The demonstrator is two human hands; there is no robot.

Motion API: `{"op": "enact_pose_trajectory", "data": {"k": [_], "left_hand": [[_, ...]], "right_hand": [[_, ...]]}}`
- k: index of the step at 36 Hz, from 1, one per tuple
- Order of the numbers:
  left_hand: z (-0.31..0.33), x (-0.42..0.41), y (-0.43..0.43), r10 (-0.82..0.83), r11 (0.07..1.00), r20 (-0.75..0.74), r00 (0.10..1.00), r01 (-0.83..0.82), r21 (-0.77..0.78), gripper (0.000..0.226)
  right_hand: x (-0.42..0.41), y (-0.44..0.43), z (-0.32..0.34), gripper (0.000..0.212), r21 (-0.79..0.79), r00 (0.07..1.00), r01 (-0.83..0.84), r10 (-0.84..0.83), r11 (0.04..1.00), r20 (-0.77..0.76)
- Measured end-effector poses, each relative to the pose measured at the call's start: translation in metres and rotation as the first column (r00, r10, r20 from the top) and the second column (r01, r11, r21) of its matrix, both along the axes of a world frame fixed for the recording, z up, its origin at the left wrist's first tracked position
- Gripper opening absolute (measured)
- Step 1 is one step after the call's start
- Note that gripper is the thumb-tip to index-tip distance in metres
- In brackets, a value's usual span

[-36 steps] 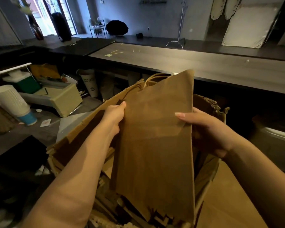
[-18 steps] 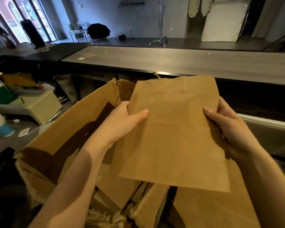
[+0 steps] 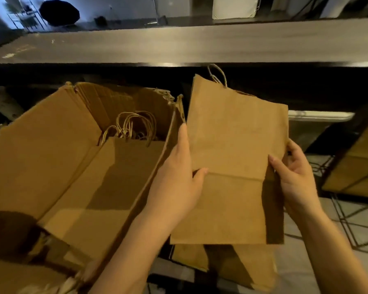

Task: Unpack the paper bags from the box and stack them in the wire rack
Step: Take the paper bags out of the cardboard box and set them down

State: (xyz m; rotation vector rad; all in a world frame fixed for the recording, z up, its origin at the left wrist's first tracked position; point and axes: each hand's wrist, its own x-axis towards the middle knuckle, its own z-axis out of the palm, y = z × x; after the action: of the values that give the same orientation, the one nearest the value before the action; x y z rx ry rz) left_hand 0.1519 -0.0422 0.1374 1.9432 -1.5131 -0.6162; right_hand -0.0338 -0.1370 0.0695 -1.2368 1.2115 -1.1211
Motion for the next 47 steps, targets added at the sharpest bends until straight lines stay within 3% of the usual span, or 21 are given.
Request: {"op": "enact_pose_trajectory", "data": {"k": [8,17,21,25,31,47], "left_hand": [[-0.056,-0.015,-0.014,-0.025,0.989,-0.013,1.000,0.027,0.147,0.093],[-0.118,-0.021,-0.013,0.018,0.966,0.051,0.999,-0.030,0.257,0.092],[-0.134,-0.018,-0.011,0.013,0.941,0.084,0.996,-0.040,0.336,0.091],[-0.145,-0.013,-0.003,-0.015,0.926,0.023,1.000,0.005,0.378,0.081],[-0.162,-0.008,0.003,0.021,0.890,0.019,1.000,-0.028,0.455,0.076],[-0.153,-0.016,-0.003,0.148,0.815,-0.212,0.966,0.002,0.579,0.090]], "right_hand": [[-0.025,0.006,-0.036,0.058,-0.089,0.960,0.141,-0.158,0.986,-0.230],[-0.025,0.022,-0.087,0.053,-0.273,0.861,0.058,-0.186,0.960,-0.473],[-0.020,0.024,-0.104,0.054,-0.211,0.832,-0.008,-0.111,0.977,-0.543],[-0.016,0.026,-0.122,0.057,-0.098,0.793,-0.040,-0.028,0.994,-0.608],[-0.015,0.039,-0.133,0.056,-0.010,0.783,-0.022,0.011,1.000,-0.622],[-0.026,0.057,-0.127,0.062,0.102,0.814,-0.044,0.095,0.994,-0.573]]}}
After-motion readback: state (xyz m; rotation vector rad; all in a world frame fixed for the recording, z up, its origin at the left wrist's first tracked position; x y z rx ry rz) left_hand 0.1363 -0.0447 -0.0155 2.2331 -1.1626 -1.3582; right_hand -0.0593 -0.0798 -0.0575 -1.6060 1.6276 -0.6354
